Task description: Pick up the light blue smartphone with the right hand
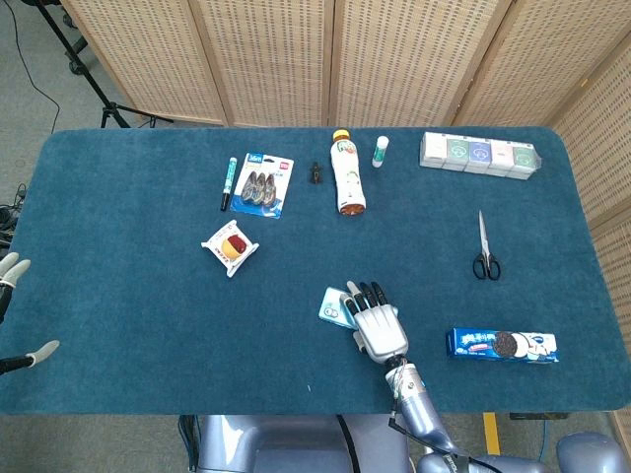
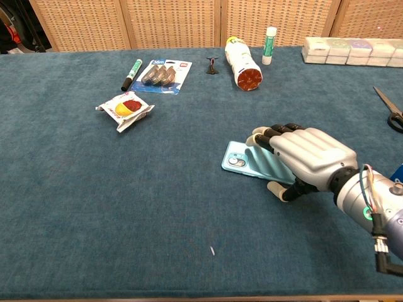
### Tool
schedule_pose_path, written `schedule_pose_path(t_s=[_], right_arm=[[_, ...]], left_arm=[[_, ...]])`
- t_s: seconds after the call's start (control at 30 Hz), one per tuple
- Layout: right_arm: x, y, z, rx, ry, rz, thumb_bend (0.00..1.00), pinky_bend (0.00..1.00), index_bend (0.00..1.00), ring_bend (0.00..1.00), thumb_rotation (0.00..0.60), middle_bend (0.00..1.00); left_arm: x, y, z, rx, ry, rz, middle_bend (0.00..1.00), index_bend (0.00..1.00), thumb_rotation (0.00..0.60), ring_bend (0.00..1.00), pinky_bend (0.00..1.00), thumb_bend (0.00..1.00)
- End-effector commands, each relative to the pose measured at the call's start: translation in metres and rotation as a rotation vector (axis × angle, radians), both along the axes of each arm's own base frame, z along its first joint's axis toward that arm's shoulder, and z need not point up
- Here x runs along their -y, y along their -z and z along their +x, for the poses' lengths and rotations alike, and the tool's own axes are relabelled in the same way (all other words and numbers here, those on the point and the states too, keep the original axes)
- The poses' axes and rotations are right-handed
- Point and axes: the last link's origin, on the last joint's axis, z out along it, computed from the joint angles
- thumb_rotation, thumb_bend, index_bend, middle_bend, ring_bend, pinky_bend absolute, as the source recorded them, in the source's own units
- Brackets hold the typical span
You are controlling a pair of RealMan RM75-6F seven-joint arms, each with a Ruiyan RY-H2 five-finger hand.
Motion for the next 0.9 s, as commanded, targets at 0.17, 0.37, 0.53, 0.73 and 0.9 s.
schedule_pose_path(t_s=[0.17, 0.37, 0.53, 0.73, 0.9], right_arm=[[0.002, -0.001, 0.000, -0.002, -0.041, -0.037, 0.61, 0.12, 0.20, 0.16, 0.600, 0.23], [0.008, -0.004, 0.000, 0.014, -0.060, -0.070, 0.78, 0.21, 0.27, 0.26, 0.600, 0.33], [0.017, -0.009, 0.003, 0.052, -0.029, -0.074, 0.83, 0.21, 0.29, 0.27, 0.600, 0.34], [0.046, -0.020, 0.010, 0.089, 0.051, -0.076, 0.82, 0.21, 0.29, 0.27, 0.600, 0.34], [0.063, -0.026, 0.007, 0.038, 0.082, -0.070, 0.64, 0.14, 0.18, 0.04, 0.600, 0.09]], left_arm=[[0.000, 0.000, 0.000, 0.003, 0.000, 0.000, 0.00, 0.00, 0.600, 0.00, 0.00, 0.00], [0.001, 0.000, 0.000, 0.002, 0.001, -0.002, 0.00, 0.00, 0.600, 0.00, 0.00, 0.00], [0.001, 0.000, 0.000, 0.000, 0.001, -0.005, 0.00, 0.00, 0.600, 0.00, 0.00, 0.00], [0.001, 0.000, 0.000, 0.000, -0.004, -0.006, 0.00, 0.00, 0.600, 0.00, 0.00, 0.00], [0.001, 0.000, 0.000, 0.001, -0.004, -0.003, 0.00, 0.00, 0.600, 0.00, 0.00, 0.00]])
